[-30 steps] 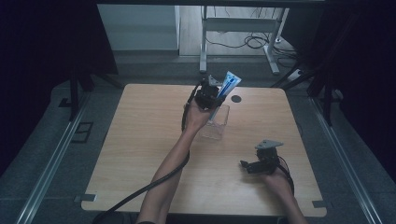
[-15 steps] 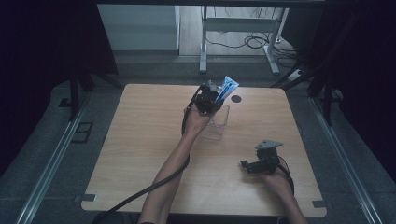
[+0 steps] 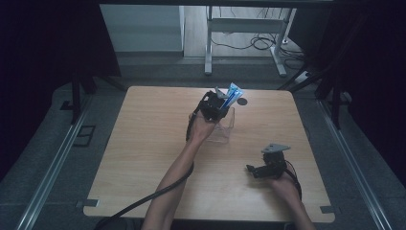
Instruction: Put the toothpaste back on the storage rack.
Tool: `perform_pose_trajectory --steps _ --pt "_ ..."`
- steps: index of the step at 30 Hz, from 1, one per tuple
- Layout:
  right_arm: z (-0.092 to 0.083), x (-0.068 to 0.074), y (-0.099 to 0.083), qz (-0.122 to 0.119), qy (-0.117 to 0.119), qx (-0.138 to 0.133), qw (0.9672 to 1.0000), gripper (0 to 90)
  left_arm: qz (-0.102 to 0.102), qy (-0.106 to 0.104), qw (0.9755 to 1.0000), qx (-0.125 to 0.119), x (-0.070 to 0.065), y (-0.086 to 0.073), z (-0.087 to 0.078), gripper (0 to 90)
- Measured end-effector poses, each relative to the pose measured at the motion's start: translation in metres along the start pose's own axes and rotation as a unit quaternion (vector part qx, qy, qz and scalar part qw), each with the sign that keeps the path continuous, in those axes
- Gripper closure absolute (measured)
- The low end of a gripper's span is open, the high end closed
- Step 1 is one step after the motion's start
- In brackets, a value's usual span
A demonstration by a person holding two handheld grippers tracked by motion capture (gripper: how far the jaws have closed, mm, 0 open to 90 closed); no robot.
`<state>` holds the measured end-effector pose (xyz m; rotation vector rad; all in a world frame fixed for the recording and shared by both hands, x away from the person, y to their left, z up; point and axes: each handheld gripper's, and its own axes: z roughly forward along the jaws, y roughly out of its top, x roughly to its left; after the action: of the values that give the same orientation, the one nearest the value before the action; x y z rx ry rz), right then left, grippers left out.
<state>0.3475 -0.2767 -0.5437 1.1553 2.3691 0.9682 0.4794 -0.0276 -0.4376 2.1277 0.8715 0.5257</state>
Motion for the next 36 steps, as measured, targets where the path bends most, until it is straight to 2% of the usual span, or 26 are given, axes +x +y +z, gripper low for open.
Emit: perform_pose_trajectory --steps 21,36 --pt "0.000 0.000 0.000 0.000 0.000 0.000 1.0000 0.7 0.011 -0.013 0.9992 0.036 -0.003 -0.009 0.008 70.8" --pt "0.000 0.000 0.000 0.000 0.000 0.000 1.0000 0.7 0.012 -0.017 0.9990 0.040 -0.006 -0.013 0.009 70.4"
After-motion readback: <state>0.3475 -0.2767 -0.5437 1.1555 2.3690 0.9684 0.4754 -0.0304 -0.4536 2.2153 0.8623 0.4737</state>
